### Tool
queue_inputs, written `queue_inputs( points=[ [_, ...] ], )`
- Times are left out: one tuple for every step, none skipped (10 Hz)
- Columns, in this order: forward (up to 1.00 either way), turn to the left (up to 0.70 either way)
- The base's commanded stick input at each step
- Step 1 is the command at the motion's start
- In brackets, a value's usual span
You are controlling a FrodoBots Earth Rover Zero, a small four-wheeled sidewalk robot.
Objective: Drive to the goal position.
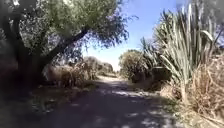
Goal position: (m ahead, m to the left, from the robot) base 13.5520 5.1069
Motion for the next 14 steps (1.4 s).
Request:
queue_inputs(
  points=[
    [0.85, 0.0],
    [0.85, 0.0],
    [0.85, 0.0],
    [0.85, 0.0],
    [0.85, 0.0],
    [0.85, 0.0],
    [0.85, 0.0],
    [0.85, 0.0],
    [0.85, 0.0],
    [0.85, 0.0],
    [0.85, 0.0],
    [0.85, 0.0],
    [0.85, 0.0],
    [0.85, 0.0]
  ],
)
